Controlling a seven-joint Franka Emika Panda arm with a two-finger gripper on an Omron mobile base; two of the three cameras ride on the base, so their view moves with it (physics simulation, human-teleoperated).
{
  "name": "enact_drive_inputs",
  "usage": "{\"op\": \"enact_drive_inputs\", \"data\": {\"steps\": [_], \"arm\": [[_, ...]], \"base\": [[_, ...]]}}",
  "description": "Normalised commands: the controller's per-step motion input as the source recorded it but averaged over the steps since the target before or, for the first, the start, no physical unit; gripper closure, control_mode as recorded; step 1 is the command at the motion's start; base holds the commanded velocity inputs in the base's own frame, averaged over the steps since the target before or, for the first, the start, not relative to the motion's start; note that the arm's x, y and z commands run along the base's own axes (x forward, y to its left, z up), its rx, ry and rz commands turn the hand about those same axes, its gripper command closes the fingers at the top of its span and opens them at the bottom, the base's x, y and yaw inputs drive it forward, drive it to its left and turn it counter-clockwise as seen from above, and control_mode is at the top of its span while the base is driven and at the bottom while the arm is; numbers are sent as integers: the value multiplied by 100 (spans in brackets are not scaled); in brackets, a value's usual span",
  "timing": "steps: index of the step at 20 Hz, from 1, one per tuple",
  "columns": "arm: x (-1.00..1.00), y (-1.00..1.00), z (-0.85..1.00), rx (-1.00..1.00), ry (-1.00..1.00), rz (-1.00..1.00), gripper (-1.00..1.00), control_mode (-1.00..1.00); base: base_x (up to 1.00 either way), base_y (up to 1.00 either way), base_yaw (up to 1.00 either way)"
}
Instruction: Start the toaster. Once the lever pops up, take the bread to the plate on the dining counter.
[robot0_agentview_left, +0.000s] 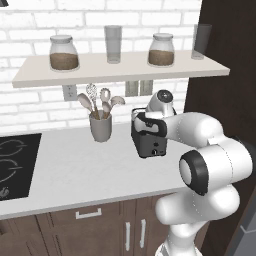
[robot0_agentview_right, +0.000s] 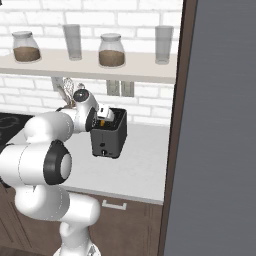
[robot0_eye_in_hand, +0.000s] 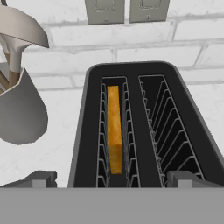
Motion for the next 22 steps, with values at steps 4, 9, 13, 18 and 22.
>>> {"op": "enact_drive_inputs", "data": {"steps": [4,9,13,18,22], "arm": [[0,0,0,0,0,0,-100,-100],[0,0,0,0,0,0,-100,-100],[0,0,0,0,0,0,-100,-100],[0,0,0,0,0,0,-100,-100],[0,0,0,0,0,0,-100,-100]], "base": [[0,0,0],[0,0,0],[0,0,0],[0,0,0],[0,0,0]]}}
